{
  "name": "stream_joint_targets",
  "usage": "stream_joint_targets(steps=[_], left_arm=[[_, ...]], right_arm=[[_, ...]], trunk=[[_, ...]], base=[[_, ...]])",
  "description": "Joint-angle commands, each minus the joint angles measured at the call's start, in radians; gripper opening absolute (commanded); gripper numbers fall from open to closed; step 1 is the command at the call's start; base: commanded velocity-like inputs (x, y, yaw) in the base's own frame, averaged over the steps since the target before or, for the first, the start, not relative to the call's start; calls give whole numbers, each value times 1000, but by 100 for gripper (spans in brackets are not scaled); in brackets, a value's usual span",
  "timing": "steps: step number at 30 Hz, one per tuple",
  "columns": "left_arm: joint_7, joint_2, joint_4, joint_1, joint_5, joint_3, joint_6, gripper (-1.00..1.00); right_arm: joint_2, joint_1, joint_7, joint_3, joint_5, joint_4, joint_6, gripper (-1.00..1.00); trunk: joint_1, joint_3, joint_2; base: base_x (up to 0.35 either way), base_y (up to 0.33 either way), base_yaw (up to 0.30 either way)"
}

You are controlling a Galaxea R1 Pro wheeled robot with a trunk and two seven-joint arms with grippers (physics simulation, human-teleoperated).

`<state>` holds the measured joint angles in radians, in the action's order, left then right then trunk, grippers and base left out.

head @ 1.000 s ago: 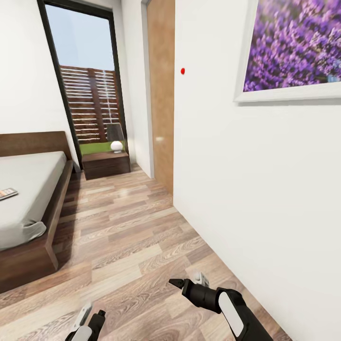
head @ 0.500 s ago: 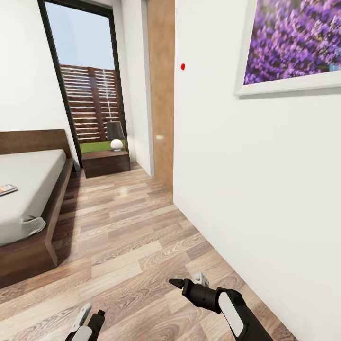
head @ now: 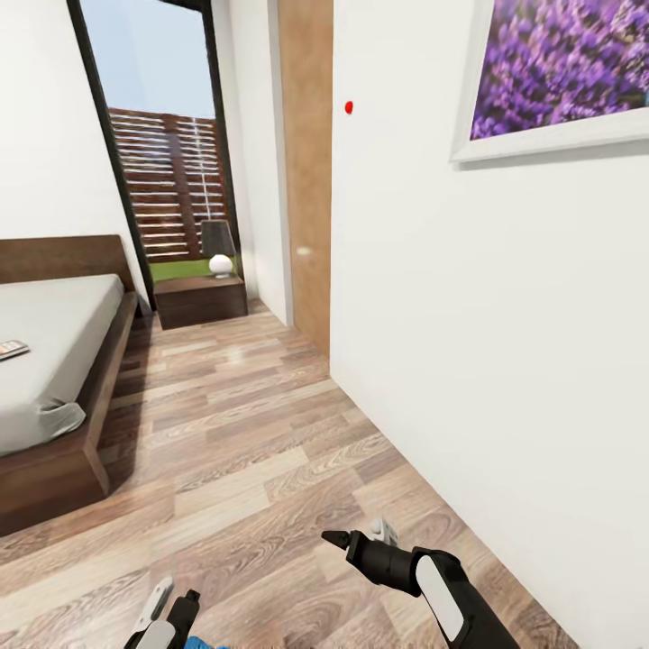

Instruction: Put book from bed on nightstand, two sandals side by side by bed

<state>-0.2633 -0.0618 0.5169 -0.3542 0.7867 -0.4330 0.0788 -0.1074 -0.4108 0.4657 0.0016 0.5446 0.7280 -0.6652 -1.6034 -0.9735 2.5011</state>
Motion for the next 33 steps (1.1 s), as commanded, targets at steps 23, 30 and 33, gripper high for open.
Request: stream_joint_targets(steps=[23, 30, 33], left_arm=[[-4, -1, 3, 0, 6, -5, 5, 100], [-4, -2, 4, 0, 6, -2, 5, 100], [-6, -3, 6, 0, 6, 0, 6, 100]], right_arm=[[0, 0, -1, 0, 5, 1, -5, 100], [0, 0, -1, 0, 5, 1, -5, 100], [0, -1, -1, 0, 5, 1, -6, 100]], trunk=[[-10, -90, 6], [-13, -117, 8], [-15, -129, 8]], base=[[0, 0, 0], [0, 0, 0], [0, 0, 0]])
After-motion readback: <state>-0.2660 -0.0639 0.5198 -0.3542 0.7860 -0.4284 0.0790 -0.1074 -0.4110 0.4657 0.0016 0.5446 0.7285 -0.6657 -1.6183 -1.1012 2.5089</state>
